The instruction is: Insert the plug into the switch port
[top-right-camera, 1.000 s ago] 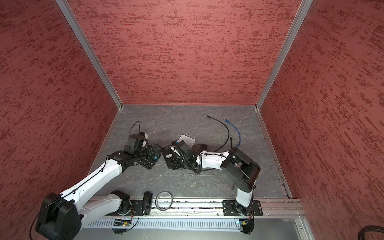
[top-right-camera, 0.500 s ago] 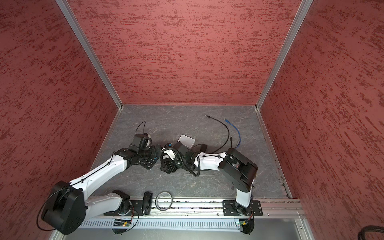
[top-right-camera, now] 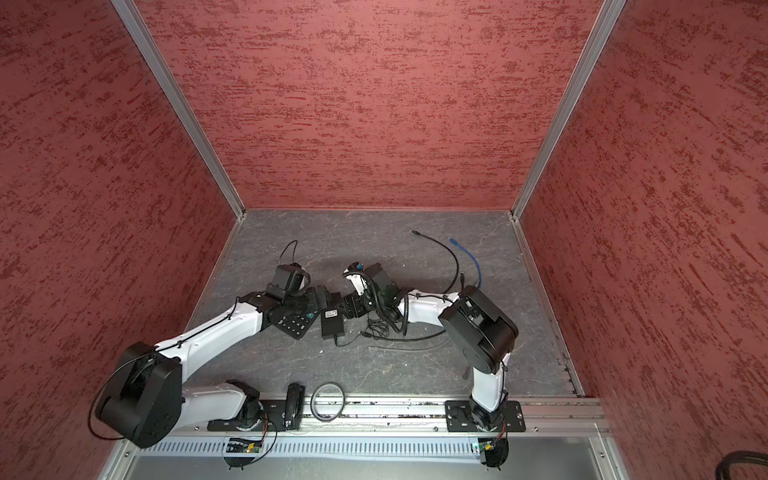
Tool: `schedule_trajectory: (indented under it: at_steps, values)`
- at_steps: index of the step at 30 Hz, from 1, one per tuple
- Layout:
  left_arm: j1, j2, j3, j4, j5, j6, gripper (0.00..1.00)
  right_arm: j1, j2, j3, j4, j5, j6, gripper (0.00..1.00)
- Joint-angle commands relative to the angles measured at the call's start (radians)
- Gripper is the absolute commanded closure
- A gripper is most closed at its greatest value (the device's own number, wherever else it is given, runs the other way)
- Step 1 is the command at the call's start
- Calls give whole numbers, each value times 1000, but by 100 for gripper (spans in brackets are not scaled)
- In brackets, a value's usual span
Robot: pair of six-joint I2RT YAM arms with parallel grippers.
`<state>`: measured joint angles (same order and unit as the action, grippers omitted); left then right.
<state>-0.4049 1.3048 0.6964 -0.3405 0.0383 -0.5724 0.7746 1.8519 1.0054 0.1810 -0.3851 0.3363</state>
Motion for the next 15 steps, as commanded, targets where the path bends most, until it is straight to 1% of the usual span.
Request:
schedule_trajectory:
  at_steps: [1, 9, 15]
  values:
    - [-8, 28, 31, 67, -25, -20, 0, -20, 36, 27, 53, -52, -19, 24]
    - [-15, 124, 82, 121, -11, -15, 0, -21, 40, 18, 69, -120, -73, 25]
    - [-22, 218, 121, 140, 2, -9, 0, -21, 26, -32, 107, -158, -69, 25]
